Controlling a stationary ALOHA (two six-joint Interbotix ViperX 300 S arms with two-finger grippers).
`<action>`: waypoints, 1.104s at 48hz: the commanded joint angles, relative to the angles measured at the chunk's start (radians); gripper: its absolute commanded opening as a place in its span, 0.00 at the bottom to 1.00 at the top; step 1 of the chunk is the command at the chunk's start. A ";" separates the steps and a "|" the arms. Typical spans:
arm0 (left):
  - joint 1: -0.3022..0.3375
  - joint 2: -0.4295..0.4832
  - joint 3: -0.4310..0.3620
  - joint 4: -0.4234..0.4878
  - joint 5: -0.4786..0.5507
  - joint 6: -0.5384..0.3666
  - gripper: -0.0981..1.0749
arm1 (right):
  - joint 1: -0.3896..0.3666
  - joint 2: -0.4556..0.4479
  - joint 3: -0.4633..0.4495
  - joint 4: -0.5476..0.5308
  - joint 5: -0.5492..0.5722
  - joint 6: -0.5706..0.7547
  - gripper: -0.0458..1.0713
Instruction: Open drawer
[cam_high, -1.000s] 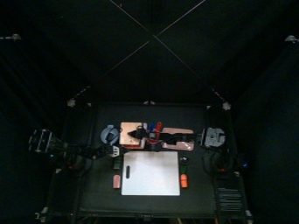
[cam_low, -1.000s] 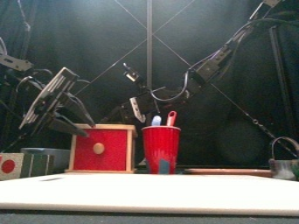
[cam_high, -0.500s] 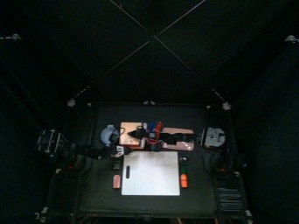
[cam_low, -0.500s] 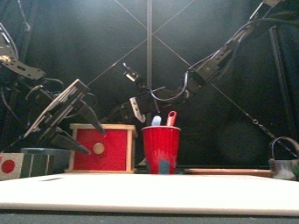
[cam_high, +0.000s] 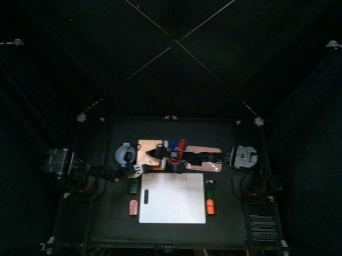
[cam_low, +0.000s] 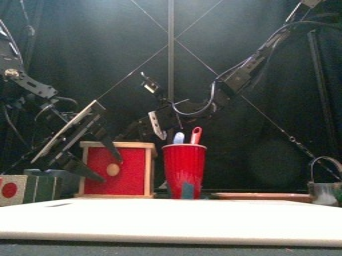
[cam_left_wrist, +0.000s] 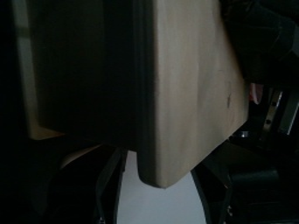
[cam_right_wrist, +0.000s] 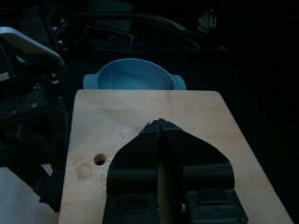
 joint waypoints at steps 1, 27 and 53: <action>0.006 0.002 -0.021 -0.003 -0.021 0.000 0.80 | 0.011 -0.014 0.005 0.000 0.011 -0.003 0.05; 0.002 0.000 -0.011 -0.005 -0.015 0.002 0.55 | 0.017 -0.014 0.006 0.000 0.032 -0.003 0.05; -0.080 -0.069 -0.025 0.014 0.193 -0.005 0.49 | 0.017 -0.017 -0.002 -0.002 0.049 -0.003 0.05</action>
